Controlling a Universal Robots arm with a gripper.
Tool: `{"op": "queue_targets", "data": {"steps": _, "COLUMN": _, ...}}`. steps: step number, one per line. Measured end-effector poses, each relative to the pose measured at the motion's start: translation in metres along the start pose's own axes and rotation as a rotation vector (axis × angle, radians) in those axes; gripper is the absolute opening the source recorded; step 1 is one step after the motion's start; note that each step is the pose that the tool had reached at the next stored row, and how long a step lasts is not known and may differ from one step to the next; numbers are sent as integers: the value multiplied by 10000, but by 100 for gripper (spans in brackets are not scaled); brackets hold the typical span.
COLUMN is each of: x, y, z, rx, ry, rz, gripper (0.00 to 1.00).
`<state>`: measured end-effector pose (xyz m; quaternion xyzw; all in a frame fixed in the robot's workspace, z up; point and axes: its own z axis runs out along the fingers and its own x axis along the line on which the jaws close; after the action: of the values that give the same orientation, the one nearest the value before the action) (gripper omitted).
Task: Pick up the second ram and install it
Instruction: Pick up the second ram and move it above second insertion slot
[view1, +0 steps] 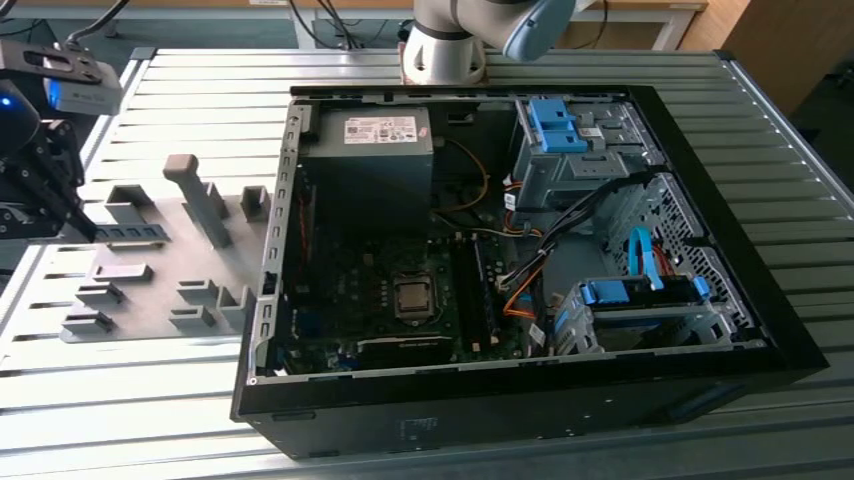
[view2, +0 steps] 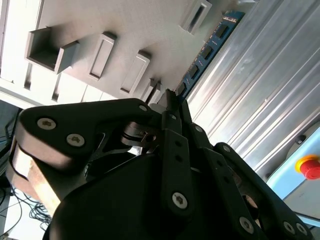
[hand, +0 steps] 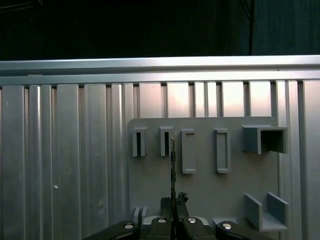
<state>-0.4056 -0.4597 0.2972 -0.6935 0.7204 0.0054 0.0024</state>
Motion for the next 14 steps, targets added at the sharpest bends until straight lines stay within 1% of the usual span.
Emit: {"op": "queue_targets", "data": {"steps": 14, "x": -1, "y": 0, "z": -93, "rx": 0, "ry": 0, "rz": 0, "gripper": 14}}
